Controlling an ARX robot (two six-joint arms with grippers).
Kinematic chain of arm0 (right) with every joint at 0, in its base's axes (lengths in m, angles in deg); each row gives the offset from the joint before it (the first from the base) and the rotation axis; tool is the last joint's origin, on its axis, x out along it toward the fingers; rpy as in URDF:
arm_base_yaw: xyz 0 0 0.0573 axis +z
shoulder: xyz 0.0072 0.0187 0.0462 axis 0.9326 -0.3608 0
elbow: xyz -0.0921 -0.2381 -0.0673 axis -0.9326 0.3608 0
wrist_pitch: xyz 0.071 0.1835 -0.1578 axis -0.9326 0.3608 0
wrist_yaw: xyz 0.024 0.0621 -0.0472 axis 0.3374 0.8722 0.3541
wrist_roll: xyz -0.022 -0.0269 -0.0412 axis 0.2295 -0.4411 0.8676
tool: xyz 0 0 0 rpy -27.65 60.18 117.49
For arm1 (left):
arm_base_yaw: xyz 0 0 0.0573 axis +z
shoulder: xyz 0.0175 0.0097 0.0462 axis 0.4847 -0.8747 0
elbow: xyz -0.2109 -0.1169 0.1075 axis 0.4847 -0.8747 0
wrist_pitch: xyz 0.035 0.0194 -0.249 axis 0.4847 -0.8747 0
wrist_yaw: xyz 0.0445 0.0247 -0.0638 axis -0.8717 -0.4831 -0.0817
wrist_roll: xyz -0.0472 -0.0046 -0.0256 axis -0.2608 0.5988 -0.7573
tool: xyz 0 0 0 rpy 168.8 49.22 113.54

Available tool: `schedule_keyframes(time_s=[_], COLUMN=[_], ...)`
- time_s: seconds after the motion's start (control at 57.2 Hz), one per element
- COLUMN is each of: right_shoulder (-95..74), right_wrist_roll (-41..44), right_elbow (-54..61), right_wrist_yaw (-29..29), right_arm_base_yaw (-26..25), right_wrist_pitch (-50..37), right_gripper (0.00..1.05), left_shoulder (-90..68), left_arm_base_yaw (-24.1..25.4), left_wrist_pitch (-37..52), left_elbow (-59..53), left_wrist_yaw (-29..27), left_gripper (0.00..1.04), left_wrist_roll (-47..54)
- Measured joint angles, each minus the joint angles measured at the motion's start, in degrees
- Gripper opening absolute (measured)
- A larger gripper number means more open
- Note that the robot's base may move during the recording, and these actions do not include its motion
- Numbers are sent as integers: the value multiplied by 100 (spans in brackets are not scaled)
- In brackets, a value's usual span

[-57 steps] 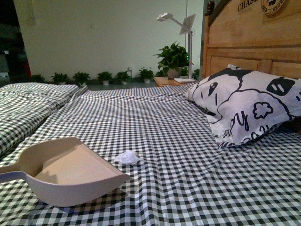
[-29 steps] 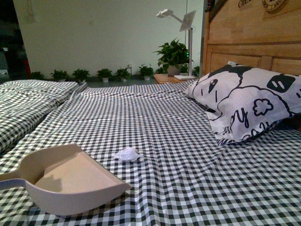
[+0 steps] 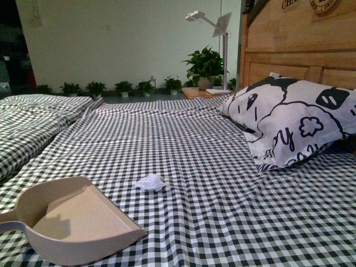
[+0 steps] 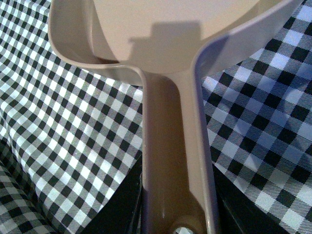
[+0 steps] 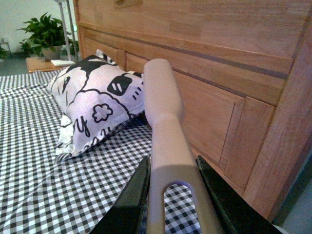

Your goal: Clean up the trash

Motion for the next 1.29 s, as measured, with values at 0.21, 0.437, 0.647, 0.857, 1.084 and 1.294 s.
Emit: schedule_keyframes(time_s=[0.21,0.437,0.647,0.857,1.084,1.294], right_shoulder=[0,-227,-1119,-2363,-4166,-5501], right_wrist_roll=[0,343,162,-372,-841,-931], right_elbow=[0,-66,-710,-1541,-2505,-3104], right_wrist_yaw=[0,52,1292,2520,3434,3541], right_arm_base_yaw=[0,-179,-951,-1528,-1502,-1204], right_wrist_pitch=[0,-264,-365,-540,-704,-1003], right_gripper=[23,23,23,23,23,23], left_shoulder=[-7,-7,-9,-11,-31,-109], left_arm_base_yaw=[-28,-68,-76,-90,-92,-74], left_wrist_pitch=[35,44,44,44,44,42], left_elbow=[0,0,0,0,26,50], left_wrist_yaw=[0,15,31,57,74,74], left_gripper=[28,28,28,28,28,28], left_wrist_roll=[-22,-48,-68,-109,-111,-109])
